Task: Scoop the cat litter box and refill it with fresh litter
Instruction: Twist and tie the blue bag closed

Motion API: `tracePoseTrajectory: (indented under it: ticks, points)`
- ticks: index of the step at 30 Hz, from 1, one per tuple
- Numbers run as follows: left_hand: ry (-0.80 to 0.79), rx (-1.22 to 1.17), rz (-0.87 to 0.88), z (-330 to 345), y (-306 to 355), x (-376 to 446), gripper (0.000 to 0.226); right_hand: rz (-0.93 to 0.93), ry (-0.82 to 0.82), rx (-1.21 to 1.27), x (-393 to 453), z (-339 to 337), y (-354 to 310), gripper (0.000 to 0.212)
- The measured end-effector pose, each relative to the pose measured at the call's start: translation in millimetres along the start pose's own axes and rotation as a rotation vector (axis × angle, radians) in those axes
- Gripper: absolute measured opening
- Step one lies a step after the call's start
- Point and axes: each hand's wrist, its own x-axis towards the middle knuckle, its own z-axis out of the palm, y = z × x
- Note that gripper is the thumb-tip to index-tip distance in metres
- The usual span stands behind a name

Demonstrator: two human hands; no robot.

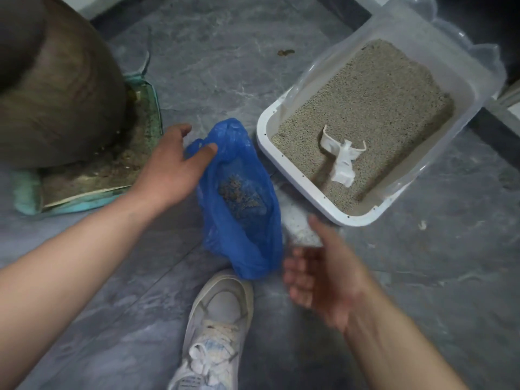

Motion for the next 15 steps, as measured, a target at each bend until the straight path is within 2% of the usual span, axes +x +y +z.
tracePoseTrajectory:
  ticks: [4,7,9,11,12,15]
  points:
    - [-0.048,-0.066,-0.161,4.0,-3.0,24.5,0.052,0.017,0.087,-0.196,28.9,19.0,44.8,0.045]
    - [-0.148,-0.196,-0.242,7.6,-8.1,38.7,0.056,-0.028,0.102,-0.203,42.8,37.3,49.0,0.022]
    - [-0.166,-0.225,-0.291,8.5,-2.3,40.8,0.040,-0.076,0.143,-0.186,45.4,43.9,44.3,0.003]
    - [-0.134,-0.212,-0.306,9.0,0.9,43.6,0.011,-0.156,0.181,-0.199,44.9,44.1,38.9,0.011]
    - [-0.105,-0.197,-0.306,9.8,0.1,45.3,0.007,-0.204,0.203,-0.229,44.7,42.3,37.2,0.014]
    - [-0.014,-0.187,-0.247,8.0,-9.3,48.1,0.015,-0.345,0.278,-0.355,45.0,34.2,35.6,0.012]
